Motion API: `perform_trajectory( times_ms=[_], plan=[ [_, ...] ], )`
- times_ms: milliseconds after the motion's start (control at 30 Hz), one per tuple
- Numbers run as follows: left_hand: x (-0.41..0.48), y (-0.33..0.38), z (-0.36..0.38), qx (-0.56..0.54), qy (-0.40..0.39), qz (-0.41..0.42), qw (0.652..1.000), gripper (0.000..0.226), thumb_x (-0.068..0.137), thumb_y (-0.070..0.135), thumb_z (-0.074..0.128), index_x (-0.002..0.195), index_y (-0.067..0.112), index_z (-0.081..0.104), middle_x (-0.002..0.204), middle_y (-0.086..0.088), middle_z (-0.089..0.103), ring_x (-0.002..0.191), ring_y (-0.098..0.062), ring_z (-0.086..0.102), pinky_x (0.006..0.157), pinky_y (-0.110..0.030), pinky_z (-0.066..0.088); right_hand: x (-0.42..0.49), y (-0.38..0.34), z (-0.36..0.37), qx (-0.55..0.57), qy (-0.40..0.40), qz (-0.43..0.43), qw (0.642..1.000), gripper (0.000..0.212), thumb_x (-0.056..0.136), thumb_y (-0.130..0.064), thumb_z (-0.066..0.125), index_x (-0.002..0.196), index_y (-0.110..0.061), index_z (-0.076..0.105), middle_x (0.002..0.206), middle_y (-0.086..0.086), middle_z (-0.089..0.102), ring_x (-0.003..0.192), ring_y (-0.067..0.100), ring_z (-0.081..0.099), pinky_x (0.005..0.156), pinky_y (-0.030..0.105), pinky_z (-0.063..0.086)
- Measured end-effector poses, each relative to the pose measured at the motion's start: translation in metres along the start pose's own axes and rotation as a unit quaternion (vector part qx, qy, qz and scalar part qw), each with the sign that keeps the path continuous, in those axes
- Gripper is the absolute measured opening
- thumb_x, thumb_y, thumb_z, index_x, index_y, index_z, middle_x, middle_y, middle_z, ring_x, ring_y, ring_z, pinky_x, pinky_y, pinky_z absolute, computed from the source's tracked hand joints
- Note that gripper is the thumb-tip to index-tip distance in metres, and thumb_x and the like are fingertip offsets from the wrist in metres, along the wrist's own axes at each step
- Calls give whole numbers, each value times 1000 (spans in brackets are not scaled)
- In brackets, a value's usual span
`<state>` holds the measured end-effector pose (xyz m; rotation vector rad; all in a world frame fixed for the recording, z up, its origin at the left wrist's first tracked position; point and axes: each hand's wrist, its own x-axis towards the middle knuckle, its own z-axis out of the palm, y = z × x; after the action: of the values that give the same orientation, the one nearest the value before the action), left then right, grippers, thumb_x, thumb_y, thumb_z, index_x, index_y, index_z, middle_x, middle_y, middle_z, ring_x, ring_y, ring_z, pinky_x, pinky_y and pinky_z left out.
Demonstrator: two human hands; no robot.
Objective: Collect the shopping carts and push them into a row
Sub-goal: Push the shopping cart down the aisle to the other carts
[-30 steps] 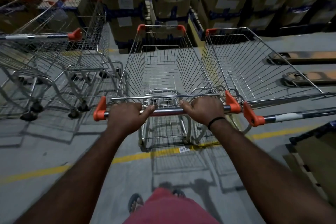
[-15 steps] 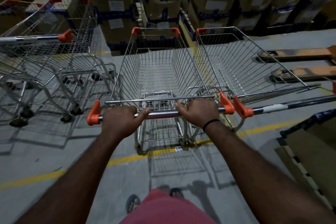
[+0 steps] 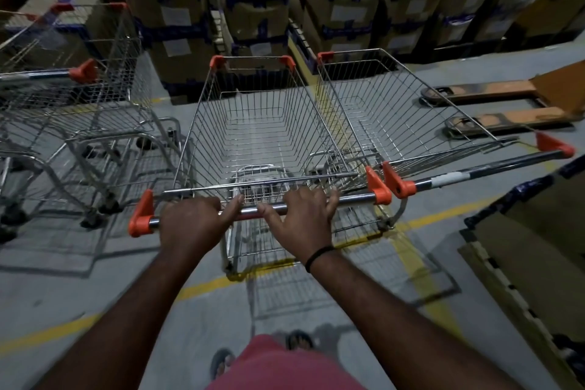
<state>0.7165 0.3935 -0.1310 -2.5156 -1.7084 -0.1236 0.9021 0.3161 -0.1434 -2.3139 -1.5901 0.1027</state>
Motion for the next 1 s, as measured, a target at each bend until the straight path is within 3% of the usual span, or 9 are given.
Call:
perform_trajectory(
  times_ms=[367, 567, 733, 1000],
  plan=[
    [-11, 5, 0, -36, 17, 34, 999, 82, 85, 87, 13, 64, 21, 57, 58, 4, 54, 64, -25, 65, 62, -31, 39, -5, 10, -4, 13, 2, 3, 1000, 79, 79, -88, 32, 90, -19, 68, 105, 2, 67, 114, 30, 54, 116, 60, 11],
    [-13, 7, -2, -48, 23, 35, 998, 82, 82, 88, 11, 61, 21, 54, 55, 5, 48, 61, -25, 62, 60, -31, 36, -6, 11, -5, 7, 2, 0, 1000, 80, 78, -90, 31, 93, -22, 70, 108, -1, 67, 115, 27, 52, 113, 55, 8],
    [-13, 7, -2, -53, 14, 29, 998, 81, 82, 88, 14, 62, 20, 54, 61, 0, 61, 65, -27, 65, 65, -33, 41, -4, 13, -6, 7, -5, -5, 1000, 79, 77, -90, 30, 95, -23, 70, 110, -3, 67, 117, 26, 51, 112, 53, 8],
    [-19, 15, -8, -48, -18, 14, 999, 75, 88, 85, 27, 68, 19, 59, 68, -3, 66, 72, -28, 67, 71, -36, 44, -7, 18, -4, 11, 30, -10, 999, 76, 75, -91, 36, 82, -22, 68, 95, 0, 67, 105, 29, 55, 107, 52, 19]
  ],
)
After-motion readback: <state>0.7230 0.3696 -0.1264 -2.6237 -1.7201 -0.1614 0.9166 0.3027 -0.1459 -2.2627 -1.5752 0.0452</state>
